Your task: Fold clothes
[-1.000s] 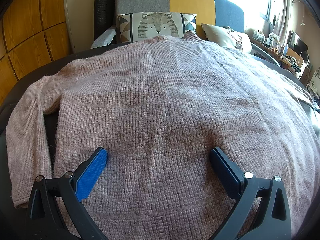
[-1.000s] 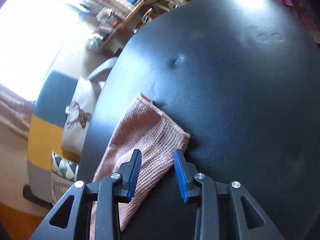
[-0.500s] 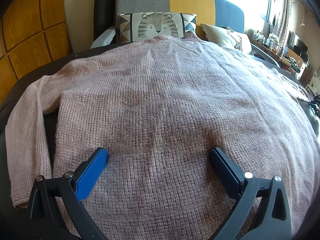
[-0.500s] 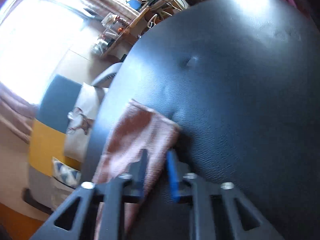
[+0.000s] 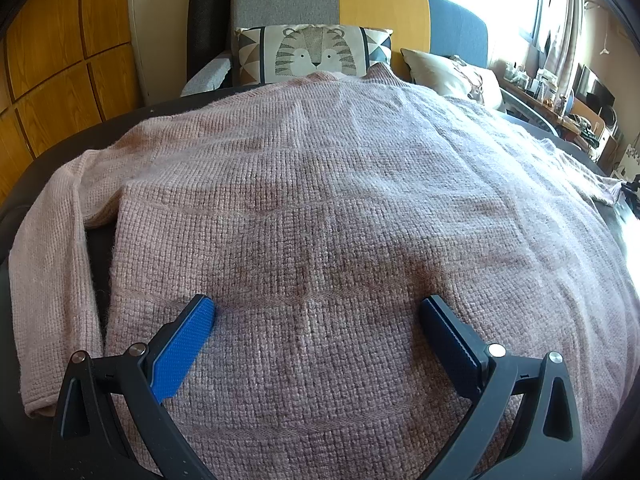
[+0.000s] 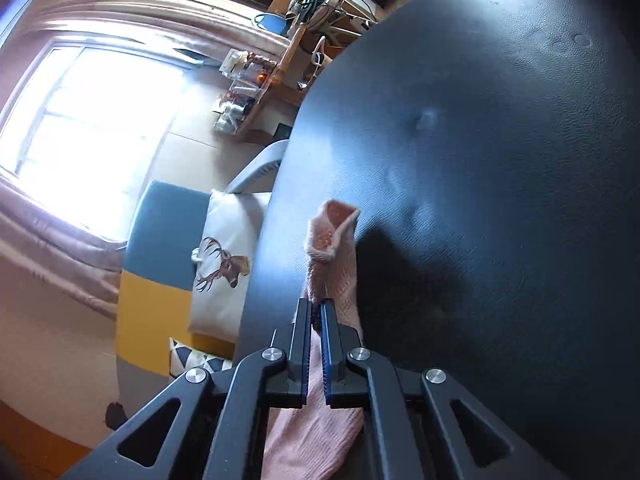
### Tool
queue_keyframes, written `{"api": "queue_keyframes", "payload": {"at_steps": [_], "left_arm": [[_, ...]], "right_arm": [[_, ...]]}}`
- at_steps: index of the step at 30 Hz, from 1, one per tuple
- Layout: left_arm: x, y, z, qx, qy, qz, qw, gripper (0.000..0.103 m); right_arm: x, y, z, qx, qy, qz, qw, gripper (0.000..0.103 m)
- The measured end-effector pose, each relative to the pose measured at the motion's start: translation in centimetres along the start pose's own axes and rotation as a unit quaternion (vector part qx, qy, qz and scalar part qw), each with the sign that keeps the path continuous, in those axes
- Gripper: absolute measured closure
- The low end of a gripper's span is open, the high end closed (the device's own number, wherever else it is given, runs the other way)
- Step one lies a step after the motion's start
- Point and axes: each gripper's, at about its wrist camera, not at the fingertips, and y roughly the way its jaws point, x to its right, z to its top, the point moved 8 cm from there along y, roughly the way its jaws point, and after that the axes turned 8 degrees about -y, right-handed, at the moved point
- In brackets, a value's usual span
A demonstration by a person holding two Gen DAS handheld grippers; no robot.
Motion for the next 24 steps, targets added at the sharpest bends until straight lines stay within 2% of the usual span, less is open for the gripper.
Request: {"api": "queue_keyframes", "payload": {"at_steps": [3, 5, 6, 7, 8, 10, 12, 13, 15, 17, 19, 22, 24], "left_arm": [[0.0, 0.0, 0.0, 0.0, -0.001, -0.001, 1.0, 0.0], [0.0, 0.0, 0.0, 0.0, -0.001, -0.002, 1.0, 0.0], [0.0, 0.0, 0.0, 0.0, -0.001, -0.002, 1.0, 0.0], [0.0, 0.0, 0.0, 0.0, -0.001, -0.002, 1.0, 0.0], [0.0, 0.0, 0.0, 0.001, -0.001, -0.002, 1.0, 0.0], [0.0, 0.0, 0.0, 0.0, -0.001, -0.002, 1.0, 0.0], [0.0, 0.0, 0.0, 0.0, -0.001, -0.002, 1.0, 0.0], [0.0, -0.1, 0.0, 0.0, -0.001, -0.001, 1.0, 0.0], [0.0, 0.0, 0.1, 0.0, -0.001, -0.001, 1.0, 0.0], [0.0, 0.0, 0.1, 0.0, 0.0, 0.0, 1.0, 0.0], [0.0, 0.0, 0.1, -0.001, 0.0, 0.0, 1.0, 0.0], [0.0, -0.1, 0.1, -0.001, 0.0, 0.0, 1.0, 0.0], [0.0, -0.1, 0.0, -0.003, -0.001, 0.0, 1.0, 0.0]], "right_arm": [[0.2, -0.9, -0.7, -0.006, 0.009, -0.005, 1.0, 0.1], [1.0, -1.0, -1.3, -0.022, 0.013, -0.038, 0.999, 0.094], [1.7, -1.1, -1.9, -0.037, 0.022, -0.066, 0.997, 0.081], [2.3, -1.3, -2.4, -0.049, 0.031, -0.093, 0.994, 0.077], [2.6, -1.7, -3.0, -0.053, 0.034, -0.118, 0.991, 0.077], [1.7, -2.5, -5.1, -0.061, 0.014, -0.139, 0.988, 0.077], [-1.4, -2.2, -8.2, -0.089, -0.041, -0.107, 0.989, 0.077], [-3.9, -1.9, -10.7, -0.115, -0.086, -0.082, 0.986, 0.077], [-8.3, -1.8, -16.0, -0.157, -0.168, -0.039, 0.972, 0.077], [-13.0, -1.9, -22.7, -0.203, -0.264, 0.005, 0.943, 0.077], [-17.2, -2.8, -29.9, -0.239, -0.359, 0.049, 0.901, 0.077], [-21.4, -4.0, -39.3, -0.26, -0.48, 0.078, 0.834, 0.077], [-22.9, -4.9, -43.2, -0.265, -0.526, 0.089, 0.803, 0.078]]}}
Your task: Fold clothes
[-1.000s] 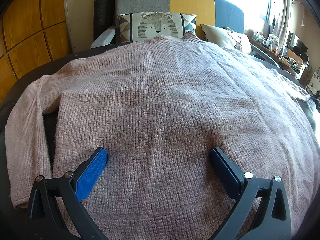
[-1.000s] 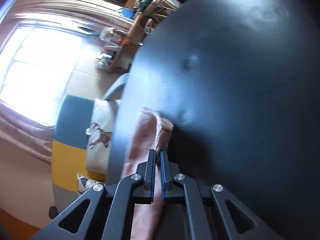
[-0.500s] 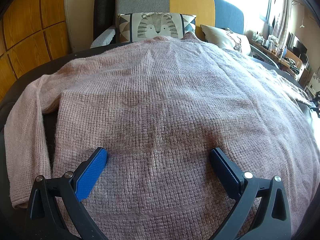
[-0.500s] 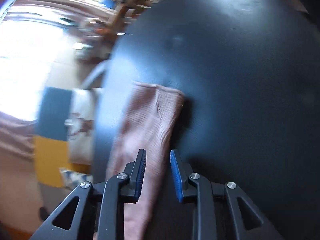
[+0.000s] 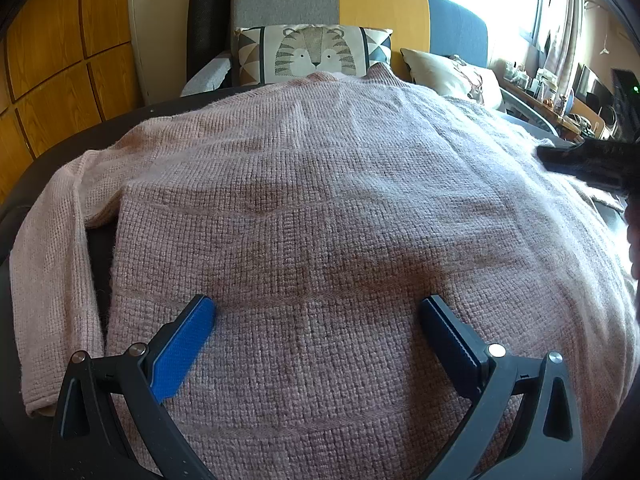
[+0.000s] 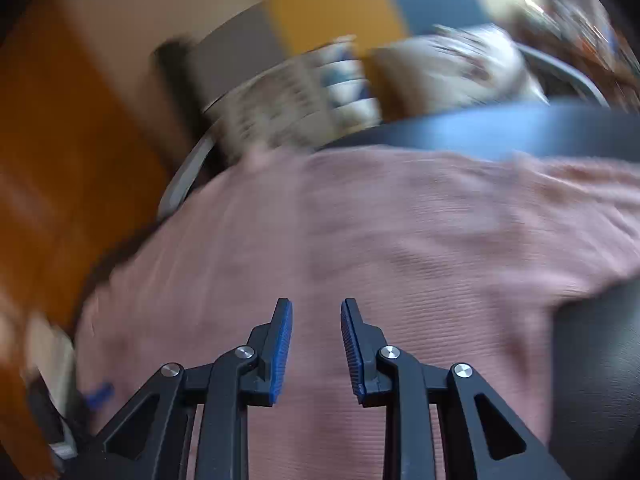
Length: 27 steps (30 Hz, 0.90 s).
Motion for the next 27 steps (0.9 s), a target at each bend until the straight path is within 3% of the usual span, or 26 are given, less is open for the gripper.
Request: {"api": "queue_keyframes", "payload": {"at_steps": [3, 7, 11, 16, 23, 27], "left_arm": [[0.0, -0.1, 0.0, -0.002, -0.001, 0.001, 1.0, 0.0], [-0.2, -0.4, 0.1, -0.007, -0.004, 0.014, 0.9999, 0.0], [-1.8, -2.8, 0.8, 0.035, -0.01, 0.066, 0.9972, 0.0], [-5.3, -6.6, 1.0, 0.084, 0.036, 0.127, 0.9877, 0.0], [-12.4, -9.5, -0.6, 0.084, 0.105, 0.16, 0.978, 0.0], [-12.9, -8.7, -2.1, 0.068, 0.177, 0.151, 0.9702, 0.0]], "right_arm": [[-4.8, 1.9, -1.3, -0.017, -0.09, -0.026, 0.995, 0.079], [-6.4, 2.9, -3.2, -0.001, -0.189, -0.098, 0.977, 0.079], [-5.8, 2.8, -3.3, 0.002, -0.18, -0.099, 0.979, 0.077], [-5.3, 2.5, -3.6, 0.005, -0.163, -0.083, 0.983, 0.076], [-5.7, 3.1, -3.0, 0.006, -0.168, -0.091, 0.982, 0.075], [-5.8, 2.8, -3.2, 0.007, -0.165, -0.087, 0.982, 0.074]]}}
